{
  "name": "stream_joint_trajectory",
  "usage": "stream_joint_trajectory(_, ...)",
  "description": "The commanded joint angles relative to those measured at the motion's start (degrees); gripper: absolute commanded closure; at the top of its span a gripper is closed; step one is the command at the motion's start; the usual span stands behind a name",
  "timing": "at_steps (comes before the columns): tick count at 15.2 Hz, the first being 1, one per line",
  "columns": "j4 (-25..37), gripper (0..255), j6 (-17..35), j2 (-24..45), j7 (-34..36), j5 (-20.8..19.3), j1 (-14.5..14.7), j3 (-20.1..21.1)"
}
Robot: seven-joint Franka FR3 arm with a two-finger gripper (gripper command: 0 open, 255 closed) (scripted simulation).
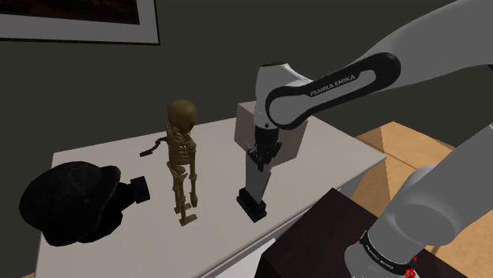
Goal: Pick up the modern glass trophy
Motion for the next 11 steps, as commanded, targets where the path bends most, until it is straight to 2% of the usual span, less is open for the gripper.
stream_joint_trajectory(1, 0.68, 255, -1.72, -1.10, -0.18, 0.22, 0.06, -0.14)
stream_joint_trajectory(9, 4.40, 255, -8.40, -4.13, -0.64, 0.60, 0.12, -0.72)
stream_joint_trajectory(11, 4.47, 255, -8.53, -4.19, -0.65, 0.61, 0.12, -0.73)
